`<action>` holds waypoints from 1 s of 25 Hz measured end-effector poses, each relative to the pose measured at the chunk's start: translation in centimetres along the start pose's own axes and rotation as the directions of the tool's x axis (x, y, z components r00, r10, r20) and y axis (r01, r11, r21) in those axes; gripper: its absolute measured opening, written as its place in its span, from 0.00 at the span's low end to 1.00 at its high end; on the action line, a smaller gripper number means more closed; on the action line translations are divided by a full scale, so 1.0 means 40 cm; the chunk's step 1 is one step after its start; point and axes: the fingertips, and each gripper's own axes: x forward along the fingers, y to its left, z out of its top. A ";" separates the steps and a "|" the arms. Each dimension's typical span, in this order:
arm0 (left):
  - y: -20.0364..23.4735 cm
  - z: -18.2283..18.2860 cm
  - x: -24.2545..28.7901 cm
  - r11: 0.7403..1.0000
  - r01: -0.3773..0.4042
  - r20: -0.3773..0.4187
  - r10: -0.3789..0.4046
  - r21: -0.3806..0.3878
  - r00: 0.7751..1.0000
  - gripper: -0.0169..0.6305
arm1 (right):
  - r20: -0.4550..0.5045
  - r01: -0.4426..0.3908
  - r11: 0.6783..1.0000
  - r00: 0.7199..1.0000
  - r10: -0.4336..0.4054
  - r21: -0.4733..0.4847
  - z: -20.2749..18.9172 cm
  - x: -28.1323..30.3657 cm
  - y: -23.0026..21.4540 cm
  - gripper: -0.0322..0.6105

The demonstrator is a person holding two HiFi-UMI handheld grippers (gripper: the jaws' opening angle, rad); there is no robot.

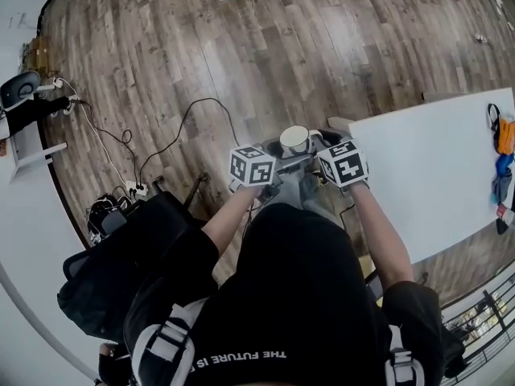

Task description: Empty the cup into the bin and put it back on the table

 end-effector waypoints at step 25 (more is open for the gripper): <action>0.015 0.008 0.025 0.999 0.017 -0.017 -0.017 -0.039 1.000 0.60 | -0.020 0.018 1.000 1.000 -0.018 0.025 -0.002 0.013 -0.029 0.13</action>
